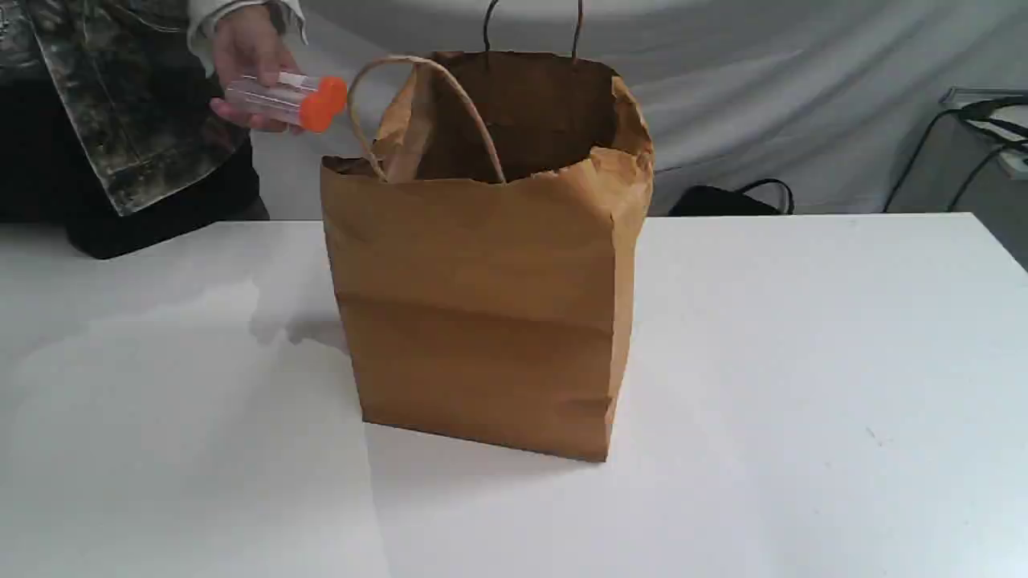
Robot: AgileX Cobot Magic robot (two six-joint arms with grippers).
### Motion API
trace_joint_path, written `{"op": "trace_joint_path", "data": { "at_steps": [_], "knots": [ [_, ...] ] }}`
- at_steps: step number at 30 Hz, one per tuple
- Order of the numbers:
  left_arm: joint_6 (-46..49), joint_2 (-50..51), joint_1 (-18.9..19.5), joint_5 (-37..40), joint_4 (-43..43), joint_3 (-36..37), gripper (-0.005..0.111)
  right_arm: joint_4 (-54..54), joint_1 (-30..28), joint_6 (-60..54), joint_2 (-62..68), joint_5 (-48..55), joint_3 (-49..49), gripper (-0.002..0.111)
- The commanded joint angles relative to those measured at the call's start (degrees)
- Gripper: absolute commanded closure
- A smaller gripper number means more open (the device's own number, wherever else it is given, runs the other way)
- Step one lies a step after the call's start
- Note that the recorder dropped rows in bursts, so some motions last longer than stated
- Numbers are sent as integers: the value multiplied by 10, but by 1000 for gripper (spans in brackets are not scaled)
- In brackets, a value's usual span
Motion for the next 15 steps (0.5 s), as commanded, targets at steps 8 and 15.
{"op": "trace_joint_path", "data": {
  "at_steps": [8,15],
  "knots": [
    [114,-2,2,-338,-13,2,107,-3,-4,0,-3,12,2,108],
    [219,-2,2,-321,-78,-14,107,-3,-4,11,-3,13,2,108]
  ]
}}
